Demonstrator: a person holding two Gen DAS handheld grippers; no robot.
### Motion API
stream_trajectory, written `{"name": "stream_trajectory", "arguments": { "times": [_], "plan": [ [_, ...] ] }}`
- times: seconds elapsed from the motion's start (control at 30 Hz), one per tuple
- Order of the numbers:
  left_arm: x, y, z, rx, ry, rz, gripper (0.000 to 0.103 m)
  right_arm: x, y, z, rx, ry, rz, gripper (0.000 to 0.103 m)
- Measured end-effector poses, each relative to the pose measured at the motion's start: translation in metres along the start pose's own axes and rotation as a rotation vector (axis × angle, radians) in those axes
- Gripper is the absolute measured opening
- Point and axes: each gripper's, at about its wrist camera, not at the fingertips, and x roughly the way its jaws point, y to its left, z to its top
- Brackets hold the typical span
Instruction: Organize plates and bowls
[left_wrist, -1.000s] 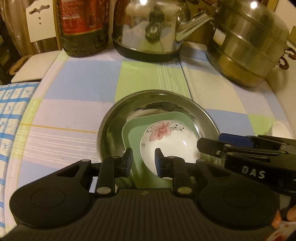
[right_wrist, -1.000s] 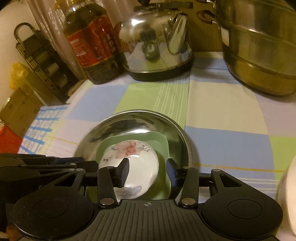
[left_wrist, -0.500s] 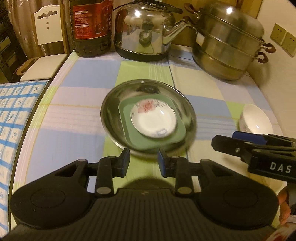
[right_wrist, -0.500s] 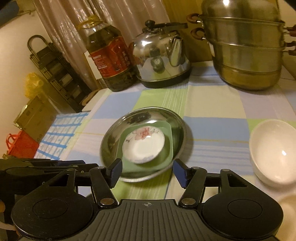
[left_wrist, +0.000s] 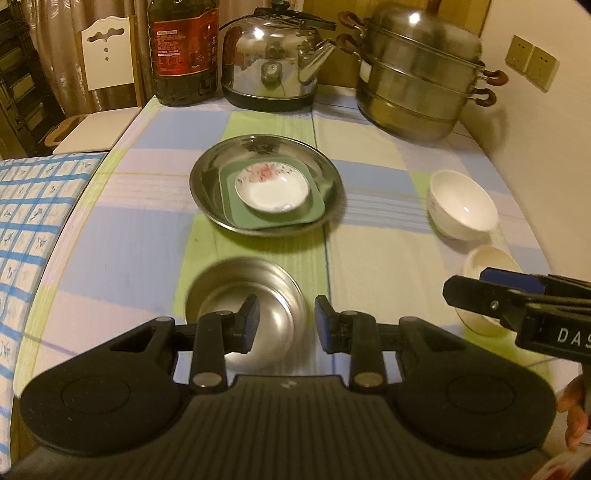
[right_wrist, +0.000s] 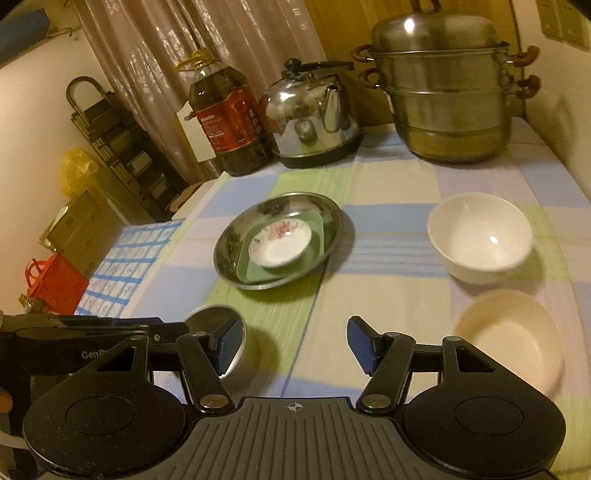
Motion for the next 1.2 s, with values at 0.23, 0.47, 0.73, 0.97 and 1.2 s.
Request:
{"name": "stream_trajectory", "arguments": {
  "times": [0.23,0.47,0.73,0.97,1.2],
  "plan": [
    [-0.029,-0.028,-0.032,0.004,-0.01,-0.004,0.029,-0.042,-0.008,-0.029,-0.001,-0.006,-0.009,0.063],
    [-0.055,-0.052,-0.06,0.019,-0.032,-0.012,0.029,-0.08,-0.014,-0.055,-0.001,-0.026,-0.018,0.065],
    [-0.078,-0.068,-0.088,0.029,-0.044,-0.02,0.029,-0.112,-0.019,-0.08,0.006,-0.039,-0.027,0.07],
    [-0.088,-0.08,-0.105,0.04,-0.042,-0.038,0.029,-0.132,-0.022,-0.095,0.01,-0.044,-0.044,0.071],
    [-0.092,-0.096,-0.112,0.076,-0.037,-0.066,0.029,-0.146,-0.031,-0.103,0.032,-0.053,-0.069,0.071]
  ]
}}
